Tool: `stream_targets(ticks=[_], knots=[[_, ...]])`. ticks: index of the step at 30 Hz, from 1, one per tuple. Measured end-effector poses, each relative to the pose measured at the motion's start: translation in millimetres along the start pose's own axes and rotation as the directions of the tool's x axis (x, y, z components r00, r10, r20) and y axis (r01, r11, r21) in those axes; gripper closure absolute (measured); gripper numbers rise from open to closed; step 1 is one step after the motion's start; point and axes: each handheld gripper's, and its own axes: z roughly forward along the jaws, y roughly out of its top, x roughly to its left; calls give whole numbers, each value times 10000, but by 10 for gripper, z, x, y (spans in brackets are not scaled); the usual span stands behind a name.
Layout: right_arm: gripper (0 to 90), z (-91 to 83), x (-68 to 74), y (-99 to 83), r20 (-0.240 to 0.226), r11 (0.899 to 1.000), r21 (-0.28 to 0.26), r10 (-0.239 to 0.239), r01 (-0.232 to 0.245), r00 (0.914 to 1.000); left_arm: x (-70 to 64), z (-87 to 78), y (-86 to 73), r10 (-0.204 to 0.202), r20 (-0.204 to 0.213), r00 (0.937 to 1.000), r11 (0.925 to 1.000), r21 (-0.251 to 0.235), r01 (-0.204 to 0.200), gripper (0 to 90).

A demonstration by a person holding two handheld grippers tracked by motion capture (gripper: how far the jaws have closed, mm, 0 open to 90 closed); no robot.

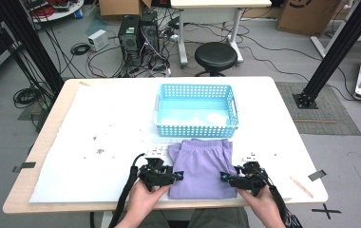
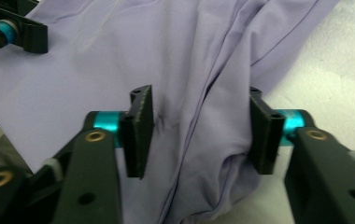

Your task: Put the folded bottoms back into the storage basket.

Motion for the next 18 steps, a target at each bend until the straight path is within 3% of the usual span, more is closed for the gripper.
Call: stream_targets(ticks=[6, 12, 16, 18], knots=[[640, 40, 34, 19, 18, 9999, 50, -105, 105, 9999, -13, 38, 20, -20, -92, 10000, 10000, 76, 20, 691], [774, 71, 17, 28, -266, 10000, 63, -5, 7, 9996, -15, 82, 48, 105, -23, 9999, 9996, 249, -104, 809], [824, 84, 19, 30, -510, 9999, 73, -98, 102, 9987, -22, 89, 60, 327, -28, 9995, 9991, 287, -326, 828], [835, 78, 17, 34, -586, 9997, 25, -249, 251, 9980, -23, 75, 72, 637, -72, 9979, 9974, 350, -634, 830]])
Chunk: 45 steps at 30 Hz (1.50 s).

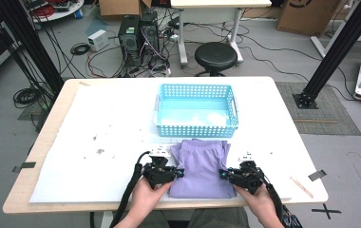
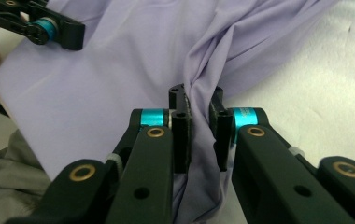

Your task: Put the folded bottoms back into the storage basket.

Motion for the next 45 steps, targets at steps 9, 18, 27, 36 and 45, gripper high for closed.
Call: stream_targets(ticks=[9, 18, 27, 36, 45], knots=[[851, -160, 31, 95, -263, 9961, -793, -415, 393, 9988, -28, -201, 128, 668, 184, 9976, 9954, -700, -653, 838], [852, -336, 112, 290, -610, 9884, -1385, -707, 617, 9956, -70, -443, 282, 1127, 205, 9934, 9849, -1347, -1089, 839], [853, -535, 170, 695, -570, 9701, -2190, -1193, 1042, 9912, -111, -760, 698, 1885, -88, 9820, 9626, -1966, -1866, 840], [852, -564, 90, 1302, -101, 9555, -2591, -1488, 1412, 9888, 95, -904, 1204, 1978, -428, 9793, 9487, -2429, -2022, 839], [852, -329, -183, 1809, 793, 9457, -2606, -1796, 1943, 9805, 371, -762, 1650, 2311, -1515, 9611, 9341, -2418, -2627, 840]])
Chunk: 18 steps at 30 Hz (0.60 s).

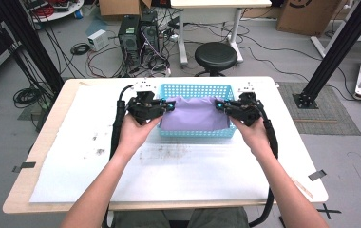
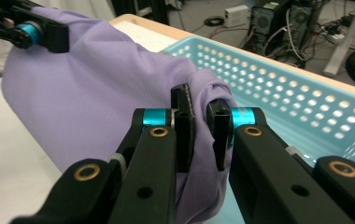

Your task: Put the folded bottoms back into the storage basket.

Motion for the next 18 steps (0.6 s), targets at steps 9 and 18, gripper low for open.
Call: stream_targets(ticks=[9, 18], knots=[[851, 385, -364, 166, 616, 10000, 32, 45, -47, 9981, 325, 361, 118, 243, -507, 9984, 9997, 101, -238, 839], [850, 633, -554, 168, 807, 9981, 542, 261, -306, 9964, 523, 605, 25, -19, -748, 9972, 9993, 370, 47, 839]])
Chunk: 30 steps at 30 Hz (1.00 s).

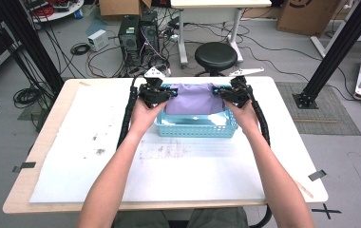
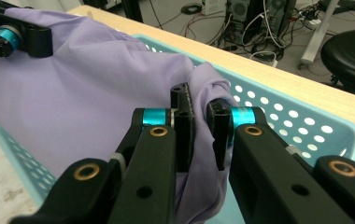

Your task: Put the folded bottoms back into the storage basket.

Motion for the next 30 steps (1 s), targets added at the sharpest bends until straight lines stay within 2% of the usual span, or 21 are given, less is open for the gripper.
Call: stream_targets(ticks=[3, 5, 6, 7, 8, 9, 10, 12, 13, 16, 17, 19, 22, 23, 26, 30], knots=[[850, 65, -3, -13, 158, 9999, 38, -142, 142, 9998, 31, 66, -30, 163, -222, 9996, 9999, 2, -163, 839], [833, 116, -11, -28, 296, 9995, 221, -240, 233, 9993, 40, 128, -76, 200, -267, 9994, 9994, 274, -192, 837], [762, 148, -24, -44, 385, 9990, 427, -153, 136, 9991, 36, 157, -115, 182, -399, 9990, 9987, 491, -162, 818], [615, 185, -50, -64, 480, 9966, 805, 148, -187, 9987, 32, 183, -163, 125, -631, 9979, 9974, 714, -80, 732], [530, 207, -81, -88, 669, 9914, 1197, 446, -524, 9968, 36, 196, -211, 51, -831, 9965, 9954, 960, 29, 593], [499, 204, -109, -117, 788, 9889, 1366, 486, -591, 9957, 43, 182, -257, 12, -1051, 9945, 9935, 1135, 107, 508], [465, 173, -127, -148, 896, 9888, 1365, 479, -599, 9948, 55, 150, -299, 13, -1228, 9924, 9937, 1113, 124, 471], [434, 69, -172, -206, 959, 9907, 1047, 774, -874, 9924, 71, 47, -362, -137, -1381, 9903, 9962, 828, 253, 405], [432, 5, -192, -234, 919, 9919, 877, 841, -922, 9922, 80, -22, -387, -198, -1327, 9910, 9972, 690, 291, 381], [393, -190, -193, -325, 958, 9953, 441, 811, -857, 9921, 62, -225, -448, -116, -1222, 9924, 9990, 414, 168, 363], [380, -237, -187, -348, 948, 9961, 367, 768, -806, 9925, 42, -327, -484, -61, -1202, 9927, 9996, 257, 92, 363], [329, -368, -147, -379, 873, 9947, 637, 755, -812, 9933, 5, -491, -549, 8, -1127, 9936, 10000, -29, -11, 346], [347, -588, -19, -505, 741, 9984, -407, 415, -385, 9964, -53, -727, -672, 44, -921, 9957, 9988, -480, -88, 333], [345, -645, 14, -543, 616, 9982, -505, 339, -308, 9975, -73, -798, -712, 96, -891, 9960, 9987, -497, -140, 327], [336, -804, 111, -684, 529, 9955, -943, 141, -91, 9985, -157, -996, -853, 365, -940, 9949, 9944, -956, -455, 310], [319, -956, 201, -900, 487, 9880, -1545, -2, 78, 9988, -289, -1195, -1045, 727, -1153, 9907, 9832, -1586, -906, 310]])
